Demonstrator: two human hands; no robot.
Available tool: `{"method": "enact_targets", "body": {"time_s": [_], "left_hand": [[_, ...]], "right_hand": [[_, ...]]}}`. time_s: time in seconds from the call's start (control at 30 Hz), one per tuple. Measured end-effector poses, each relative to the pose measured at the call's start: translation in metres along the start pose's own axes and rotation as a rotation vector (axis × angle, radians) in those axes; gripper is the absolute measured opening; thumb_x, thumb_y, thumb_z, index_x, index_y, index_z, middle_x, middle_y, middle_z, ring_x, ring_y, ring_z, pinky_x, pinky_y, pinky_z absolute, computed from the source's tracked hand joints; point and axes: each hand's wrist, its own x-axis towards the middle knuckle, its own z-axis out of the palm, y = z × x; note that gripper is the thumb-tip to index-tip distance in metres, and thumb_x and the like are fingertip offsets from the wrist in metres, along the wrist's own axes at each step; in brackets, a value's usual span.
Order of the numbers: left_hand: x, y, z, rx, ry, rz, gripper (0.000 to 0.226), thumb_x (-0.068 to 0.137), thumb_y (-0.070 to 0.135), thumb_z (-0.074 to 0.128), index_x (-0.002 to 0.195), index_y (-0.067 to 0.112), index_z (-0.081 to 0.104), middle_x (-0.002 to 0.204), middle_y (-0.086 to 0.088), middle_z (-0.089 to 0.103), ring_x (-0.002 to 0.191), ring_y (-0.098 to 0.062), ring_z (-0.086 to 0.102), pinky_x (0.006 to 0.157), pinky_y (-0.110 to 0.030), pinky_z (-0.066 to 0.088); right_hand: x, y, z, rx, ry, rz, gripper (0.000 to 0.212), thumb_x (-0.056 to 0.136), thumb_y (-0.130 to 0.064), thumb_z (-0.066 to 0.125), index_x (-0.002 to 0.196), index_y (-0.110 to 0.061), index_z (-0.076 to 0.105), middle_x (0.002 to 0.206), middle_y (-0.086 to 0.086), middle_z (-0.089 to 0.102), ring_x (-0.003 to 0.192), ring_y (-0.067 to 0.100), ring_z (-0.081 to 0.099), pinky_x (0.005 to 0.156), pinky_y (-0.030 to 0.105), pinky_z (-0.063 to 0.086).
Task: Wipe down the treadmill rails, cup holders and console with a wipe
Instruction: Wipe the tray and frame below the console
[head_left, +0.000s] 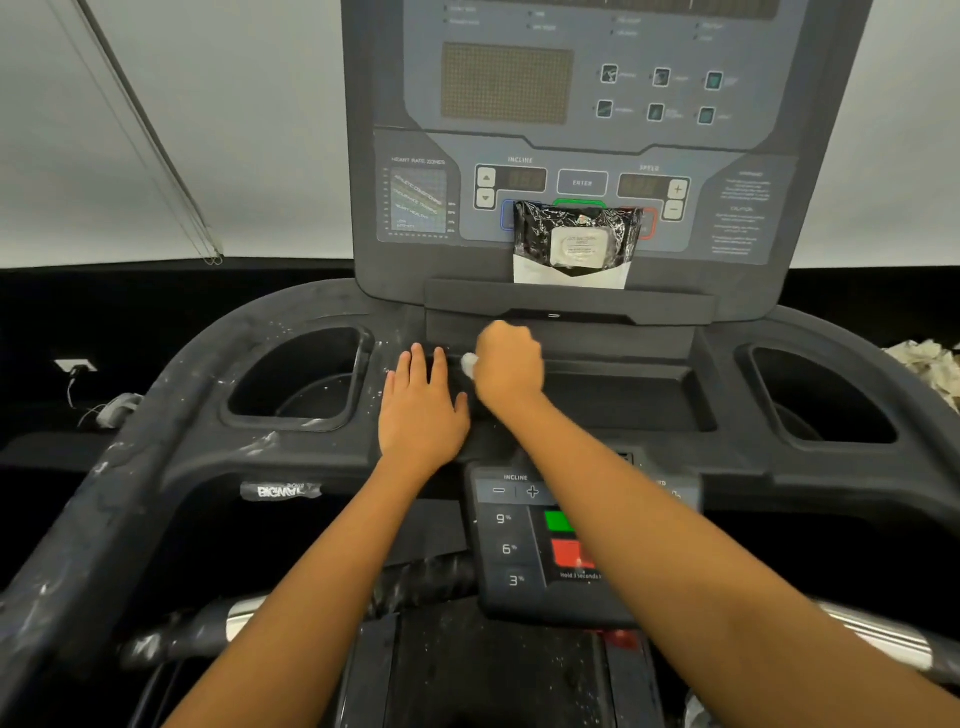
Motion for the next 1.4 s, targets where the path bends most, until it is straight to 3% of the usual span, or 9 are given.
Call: {"method": "enact_targets", "body": {"time_s": [0.13,0.27,0.57,0.67,0.8,1.03,1.2,1.3,1.4], "left_hand": [[-0.001,0.001,-0.001,-0.015,0.004,-0.001,0.067,0.098,0.042,0.037,0.154,0.014,0.013,0.16,-0.016,0.008,0.148,-0.029,0.006,0.12,-0.042,0.007],[-0.002,0.003,-0.003,-0.013,0.008,-0.013,0.066,0.099,0.04,0.037,0.154,0.013,0.013,0.16,-0.016,0.009,0.148,-0.029,0.007,0.12,-0.041,0.007],[-0.004,0.002,-0.007,-0.293,0.107,-0.067,0.058,0.093,0.002,0.038,0.149,0.0,0.024,0.156,-0.015,0.025,0.147,-0.024,0.018,0.121,-0.034,0.01],[-0.006,0.001,-0.007,-0.317,0.123,-0.071,0.059,0.092,0.0,0.037,0.15,0.001,0.024,0.157,-0.014,0.025,0.147,-0.023,0.017,0.121,-0.032,0.009],[-0.006,0.002,-0.008,-0.369,0.136,-0.105,0.056,0.094,-0.001,0.035,0.149,0.002,0.026,0.157,-0.011,0.025,0.147,-0.021,0.017,0.121,-0.03,0.008],[-0.009,0.004,-0.015,-0.473,0.142,-0.189,0.056,0.092,-0.005,0.036,0.148,0.005,0.033,0.155,-0.009,0.031,0.146,-0.022,0.022,0.118,-0.032,0.017],[-0.006,0.002,-0.012,-0.464,0.146,-0.151,0.047,0.087,-0.006,0.043,0.132,0.008,0.052,0.143,-0.012,0.048,0.137,-0.03,0.038,0.111,-0.044,0.033],[-0.006,0.001,-0.015,-0.473,0.146,-0.189,0.057,0.085,-0.011,0.042,0.14,0.005,0.046,0.148,-0.012,0.043,0.14,-0.026,0.034,0.116,-0.038,0.028],[-0.006,-0.002,-0.018,-0.492,0.141,-0.184,0.061,0.084,-0.014,0.042,0.142,0.004,0.043,0.15,-0.011,0.04,0.141,-0.024,0.033,0.116,-0.034,0.026]], "right_hand": [[0.0,0.003,-0.006,0.111,-0.029,-0.024,0.013,0.087,-0.018,0.065,0.095,-0.01,0.071,0.1,0.019,0.067,0.094,0.04,0.064,0.076,0.041,0.055],[0.003,0.036,-0.024,-0.053,0.175,0.046,0.014,0.094,-0.015,0.058,0.091,-0.003,0.064,0.097,0.017,0.064,0.091,0.037,0.062,0.063,0.036,0.044],[0.009,-0.003,0.005,-0.097,-0.018,-0.228,0.018,0.094,-0.01,0.054,0.102,-0.001,0.068,0.099,0.018,0.065,0.092,0.035,0.064,0.074,0.038,0.051],[0.007,0.03,-0.015,-0.088,-0.018,-0.139,0.022,0.094,-0.019,0.057,0.093,0.0,0.067,0.088,0.019,0.06,0.081,0.035,0.061,0.07,0.036,0.047],[-0.003,0.072,-0.04,-0.184,0.069,0.034,0.011,0.092,-0.006,0.057,0.096,0.002,0.061,0.101,0.022,0.06,0.095,0.043,0.061,0.066,0.037,0.04],[-0.001,0.008,-0.017,-0.241,-0.028,-0.081,0.024,0.084,0.015,0.051,0.104,0.005,0.06,0.107,0.023,0.062,0.103,0.043,0.061,0.078,0.045,0.052],[-0.009,-0.031,0.006,-0.077,-0.091,-0.225,0.01,0.095,-0.008,0.055,0.097,0.0,0.059,0.1,0.019,0.064,0.092,0.036,0.064,0.068,0.038,0.049],[-0.002,-0.016,0.0,0.016,-0.165,-0.168,0.025,0.089,-0.025,0.065,0.099,-0.003,0.068,0.098,0.021,0.066,0.092,0.039,0.065,0.073,0.041,0.055],[0.003,0.012,-0.008,-0.002,-0.09,-0.058,0.03,0.087,-0.032,0.068,0.098,-0.004,0.068,0.099,0.022,0.065,0.093,0.041,0.064,0.074,0.042,0.055]]}}
